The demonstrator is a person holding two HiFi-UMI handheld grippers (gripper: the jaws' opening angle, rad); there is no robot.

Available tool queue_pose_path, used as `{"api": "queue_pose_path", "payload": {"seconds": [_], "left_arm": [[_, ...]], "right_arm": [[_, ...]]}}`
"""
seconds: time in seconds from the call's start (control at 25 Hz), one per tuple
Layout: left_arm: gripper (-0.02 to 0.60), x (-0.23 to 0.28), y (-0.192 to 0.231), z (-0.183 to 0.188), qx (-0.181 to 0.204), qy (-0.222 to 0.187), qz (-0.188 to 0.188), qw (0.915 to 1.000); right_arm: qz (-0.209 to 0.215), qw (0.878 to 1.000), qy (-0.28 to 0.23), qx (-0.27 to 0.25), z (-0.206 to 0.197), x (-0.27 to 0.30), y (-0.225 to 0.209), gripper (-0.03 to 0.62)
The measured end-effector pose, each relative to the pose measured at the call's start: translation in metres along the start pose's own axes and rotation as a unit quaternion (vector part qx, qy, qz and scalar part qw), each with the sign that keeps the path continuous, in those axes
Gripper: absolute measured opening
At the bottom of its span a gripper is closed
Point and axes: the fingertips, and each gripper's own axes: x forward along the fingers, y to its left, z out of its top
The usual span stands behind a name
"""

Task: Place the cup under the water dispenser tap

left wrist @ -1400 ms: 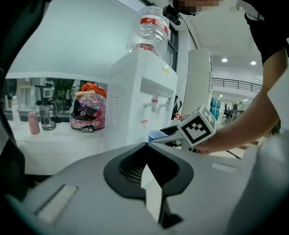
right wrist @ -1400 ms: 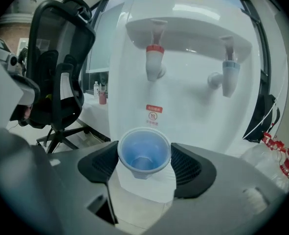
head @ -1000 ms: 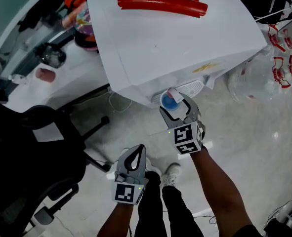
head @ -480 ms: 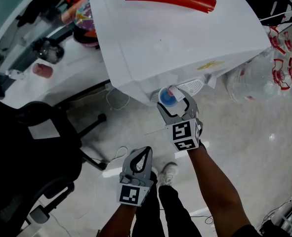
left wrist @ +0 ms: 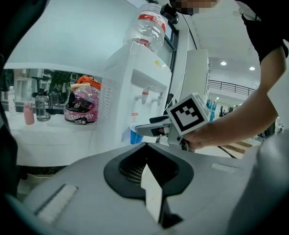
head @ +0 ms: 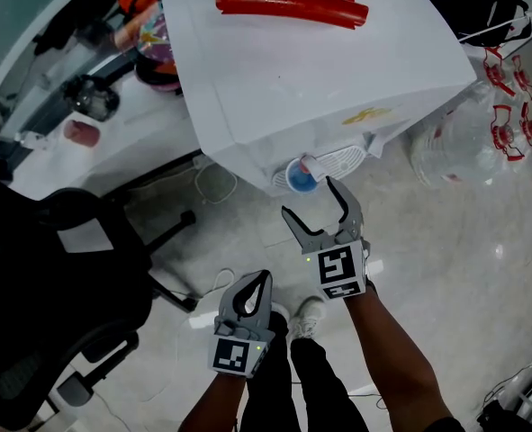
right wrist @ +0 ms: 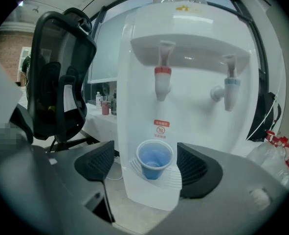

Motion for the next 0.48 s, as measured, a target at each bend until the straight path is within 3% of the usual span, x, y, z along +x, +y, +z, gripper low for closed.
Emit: {"api": "queue_pose_path", "payload": {"seconds": [0.2,0.48], "left_arm": [[0.017,0.001,0.003,0.030,0.020,-0.018,-0.006,0.9996],[0.017,-0.007,-0.005,0.083,0.036,-0.020,-0.006,0.9991]], "right_arm": [[-0.026,0.999,-0.028,0.029,0.024,-0.046,0.006,0.340],[-0.060,0.996,-0.045,0.042,0.061,-0.120,0.008,0.186]]}}
